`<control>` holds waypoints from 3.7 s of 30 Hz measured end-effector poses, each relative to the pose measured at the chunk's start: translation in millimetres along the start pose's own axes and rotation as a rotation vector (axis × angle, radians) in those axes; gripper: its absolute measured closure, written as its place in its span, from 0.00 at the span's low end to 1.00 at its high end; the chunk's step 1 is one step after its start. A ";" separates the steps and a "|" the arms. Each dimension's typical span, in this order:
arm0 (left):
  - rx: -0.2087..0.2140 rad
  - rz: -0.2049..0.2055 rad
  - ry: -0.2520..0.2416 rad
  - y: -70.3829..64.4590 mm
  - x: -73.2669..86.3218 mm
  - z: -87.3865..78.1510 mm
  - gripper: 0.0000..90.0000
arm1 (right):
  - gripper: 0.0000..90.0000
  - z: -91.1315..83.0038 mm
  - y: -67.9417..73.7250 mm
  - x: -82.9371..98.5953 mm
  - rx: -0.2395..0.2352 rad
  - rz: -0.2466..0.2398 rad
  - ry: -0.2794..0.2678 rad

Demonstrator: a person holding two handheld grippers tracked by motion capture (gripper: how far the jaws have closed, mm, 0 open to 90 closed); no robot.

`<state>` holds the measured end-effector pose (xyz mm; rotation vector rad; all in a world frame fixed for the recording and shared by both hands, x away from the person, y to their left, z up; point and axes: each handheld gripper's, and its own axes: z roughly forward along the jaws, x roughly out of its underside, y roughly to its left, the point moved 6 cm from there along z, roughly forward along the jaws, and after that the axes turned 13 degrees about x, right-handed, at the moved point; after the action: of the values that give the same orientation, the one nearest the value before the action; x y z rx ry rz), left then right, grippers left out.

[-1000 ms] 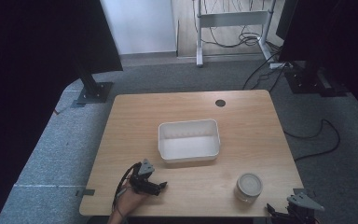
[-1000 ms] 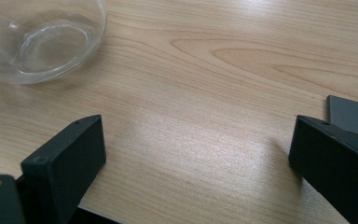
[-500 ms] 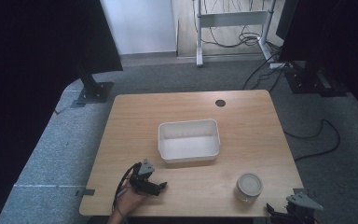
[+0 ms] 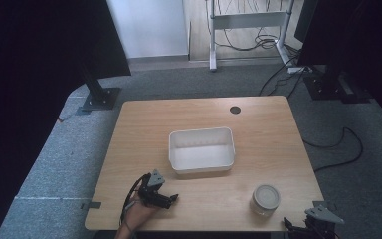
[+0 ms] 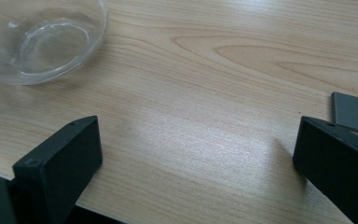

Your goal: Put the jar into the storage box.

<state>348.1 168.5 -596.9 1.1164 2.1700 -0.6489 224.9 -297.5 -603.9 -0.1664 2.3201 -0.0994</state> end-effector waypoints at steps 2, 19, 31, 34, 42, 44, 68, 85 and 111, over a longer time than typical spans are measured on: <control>0.000 0.000 0.000 0.0 0.0 0.0 0.03 | 0.00 -1.1 0.1 0.4 -0.009 0.003 0.002; 0.000 0.000 0.000 0.0 0.0 0.0 0.03 | 0.00 -18.4 10.3 -10.1 -0.070 -0.024 -0.024; 0.000 -0.001 -0.001 0.0 0.0 0.0 0.03 | 0.03 -27.6 22.1 -19.8 -0.124 -0.029 -0.058; -0.001 -0.001 0.000 0.1 0.0 0.0 0.03 | 0.03 -28.7 25.5 -22.3 -0.131 -0.030 -0.065; -0.002 -0.001 -0.001 0.1 0.0 0.0 0.03 | 0.03 -27.4 38.5 -27.9 -0.163 -0.046 -0.075; -0.002 -0.001 -0.001 0.2 0.0 0.0 0.03 | 0.03 -26.7 42.9 -28.5 -0.173 -0.059 -0.072; -0.002 -0.001 -0.001 0.1 0.0 0.0 0.03 | 0.04 -14.3 69.8 -42.3 -0.212 -0.117 -0.092; -0.001 -0.001 0.000 0.2 -0.1 0.0 0.03 | 0.05 -4.7 76.0 -54.0 -0.202 -0.120 -0.098; -0.001 -0.002 -0.001 0.2 -0.1 0.0 0.03 | 0.10 5.9 84.2 -62.3 -0.143 -0.117 -0.082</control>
<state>348.2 168.5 -596.9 1.1137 2.1705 -0.6483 263.9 -205.0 -573.6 -0.3720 2.2352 0.0149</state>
